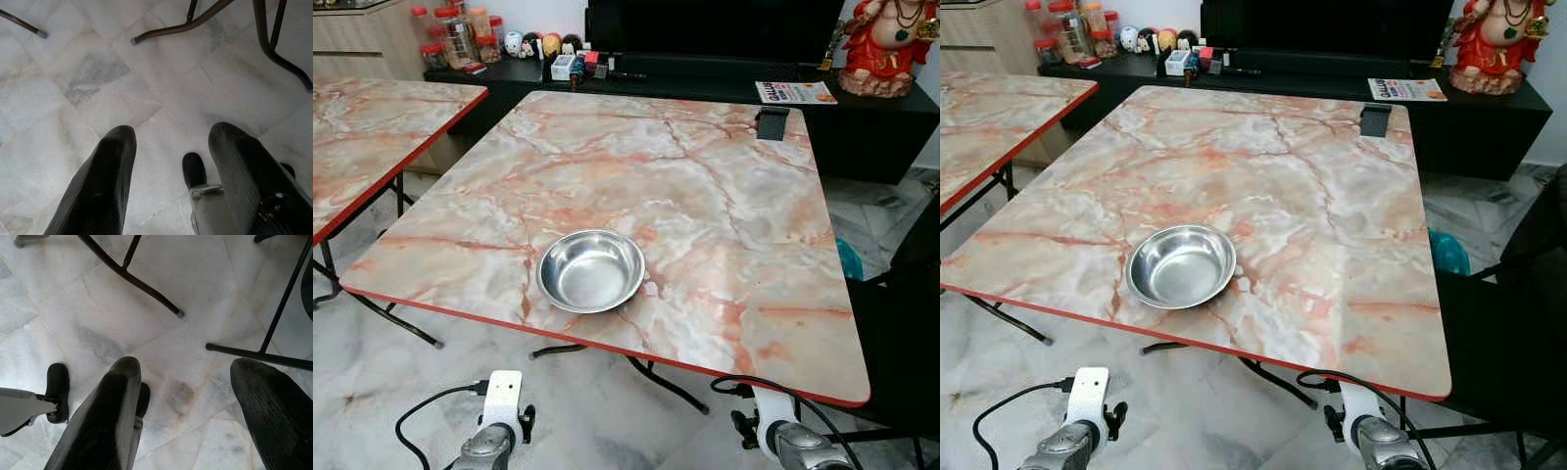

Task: Setting the table

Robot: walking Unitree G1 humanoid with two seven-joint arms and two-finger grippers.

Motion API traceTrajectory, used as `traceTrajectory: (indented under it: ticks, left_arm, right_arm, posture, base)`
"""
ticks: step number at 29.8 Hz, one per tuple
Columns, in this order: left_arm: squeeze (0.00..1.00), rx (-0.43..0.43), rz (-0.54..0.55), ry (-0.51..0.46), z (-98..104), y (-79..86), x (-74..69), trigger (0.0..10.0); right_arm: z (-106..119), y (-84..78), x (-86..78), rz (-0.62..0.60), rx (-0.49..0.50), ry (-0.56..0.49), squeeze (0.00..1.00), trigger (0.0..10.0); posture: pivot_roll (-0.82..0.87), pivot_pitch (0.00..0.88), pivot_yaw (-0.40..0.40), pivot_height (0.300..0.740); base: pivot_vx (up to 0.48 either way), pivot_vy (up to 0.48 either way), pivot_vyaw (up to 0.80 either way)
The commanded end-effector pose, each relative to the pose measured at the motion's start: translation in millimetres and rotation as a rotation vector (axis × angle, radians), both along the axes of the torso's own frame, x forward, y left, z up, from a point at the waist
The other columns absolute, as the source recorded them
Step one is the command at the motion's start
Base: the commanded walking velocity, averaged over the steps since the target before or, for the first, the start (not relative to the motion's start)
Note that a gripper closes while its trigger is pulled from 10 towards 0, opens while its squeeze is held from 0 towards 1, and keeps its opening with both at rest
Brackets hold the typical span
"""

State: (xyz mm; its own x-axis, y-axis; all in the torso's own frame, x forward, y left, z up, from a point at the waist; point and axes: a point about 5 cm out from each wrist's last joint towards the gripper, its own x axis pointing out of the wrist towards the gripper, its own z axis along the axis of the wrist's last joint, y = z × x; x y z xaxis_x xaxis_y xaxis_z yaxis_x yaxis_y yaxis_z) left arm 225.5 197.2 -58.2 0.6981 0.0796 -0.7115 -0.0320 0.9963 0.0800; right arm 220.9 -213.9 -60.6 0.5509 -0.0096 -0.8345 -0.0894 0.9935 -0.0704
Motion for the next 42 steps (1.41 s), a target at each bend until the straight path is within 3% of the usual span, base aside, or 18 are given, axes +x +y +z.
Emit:
traceTrajectory:
  ticks: [1, 10, 14, 42]
  left_arm:
    - [0.00, 0.018, 0.000, 0.048, -4.8, 8.6, -9.1, 10.0]
    - [0.00, 0.024, 0.002, 0.060, -5.8, 11.6, -11.5, 10.0]
    - [0.00, 0.027, 0.001, 0.066, -6.6, 11.2, -12.6, 10.0]
    - [0.00, 0.044, 0.010, 0.071, -5.1, 21.8, -13.5, 10.0]
  right_arm:
    - [0.4, 0.8, 0.9, -0.010, 0.006, -0.007, 0.00, 10.0]
    - [-0.2, 0.7, 0.1, -0.006, -0.002, 0.002, 0.00, 10.0]
    - [-0.8, 1.5, -0.7, 0.001, -0.003, 0.011, 0.00, 10.0]
    - [0.8, 3.8, 2.6, -0.017, 0.014, -0.014, 0.00, 10.0]
  posture:
    - [-0.02, 0.000, 0.029, 0.740]
    - [-0.02, 0.000, 0.030, 0.740]
    - [-0.02, 0.000, 0.033, 0.740]
    - [-0.02, 0.001, 0.040, 0.740]
  base:
    - [0.000, 0.266, 0.00]
    - [0.000, 0.296, 0.00]
    - [0.000, 0.364, -0.79]
    - [0.000, 0.376, 0.00]
